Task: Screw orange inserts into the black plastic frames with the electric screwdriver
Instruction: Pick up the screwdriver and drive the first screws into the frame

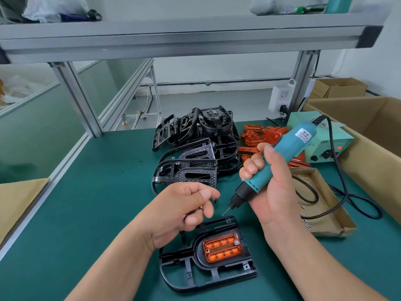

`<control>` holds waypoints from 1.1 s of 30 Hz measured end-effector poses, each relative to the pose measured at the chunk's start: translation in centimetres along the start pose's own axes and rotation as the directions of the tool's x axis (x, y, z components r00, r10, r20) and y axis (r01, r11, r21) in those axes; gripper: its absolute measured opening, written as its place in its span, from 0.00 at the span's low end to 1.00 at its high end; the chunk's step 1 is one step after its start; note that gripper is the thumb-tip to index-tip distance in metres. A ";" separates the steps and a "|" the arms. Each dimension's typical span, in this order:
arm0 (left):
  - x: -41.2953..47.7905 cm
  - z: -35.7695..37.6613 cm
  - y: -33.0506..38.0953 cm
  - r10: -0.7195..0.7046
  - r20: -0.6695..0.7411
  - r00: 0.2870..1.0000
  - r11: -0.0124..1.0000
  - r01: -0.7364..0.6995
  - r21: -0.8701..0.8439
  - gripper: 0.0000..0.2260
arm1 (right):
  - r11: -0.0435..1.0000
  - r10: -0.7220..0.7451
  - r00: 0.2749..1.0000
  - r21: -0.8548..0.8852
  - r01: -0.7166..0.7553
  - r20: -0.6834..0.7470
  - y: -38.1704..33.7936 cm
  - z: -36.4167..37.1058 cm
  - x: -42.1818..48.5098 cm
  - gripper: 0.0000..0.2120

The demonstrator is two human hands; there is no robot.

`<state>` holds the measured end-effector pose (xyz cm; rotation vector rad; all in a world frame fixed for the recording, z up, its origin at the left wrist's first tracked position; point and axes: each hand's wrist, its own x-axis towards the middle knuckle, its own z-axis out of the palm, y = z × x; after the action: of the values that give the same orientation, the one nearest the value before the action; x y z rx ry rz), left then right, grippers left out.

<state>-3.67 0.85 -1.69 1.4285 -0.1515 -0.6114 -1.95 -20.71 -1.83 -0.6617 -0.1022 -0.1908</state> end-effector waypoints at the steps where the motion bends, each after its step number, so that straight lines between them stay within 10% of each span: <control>1: 0.0 0.0 0.0 0.002 -0.004 1.000 1.000 -0.002 -0.014 0.10 | 1.000 0.001 1.000 -0.001 -0.001 -0.002 0.0 0.0 0.0 0.07; 33: 0.0 0.2 0.1 0.013 0.093 0.996 0.998 -0.019 0.063 0.08 | 0.998 -0.033 0.999 0.060 0.033 0.015 -0.2 0.4 0.0 0.05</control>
<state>-3.74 0.73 -1.60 1.4596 -0.2574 -0.6653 -2.03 -20.65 -1.40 -0.6020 -0.1340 -0.2133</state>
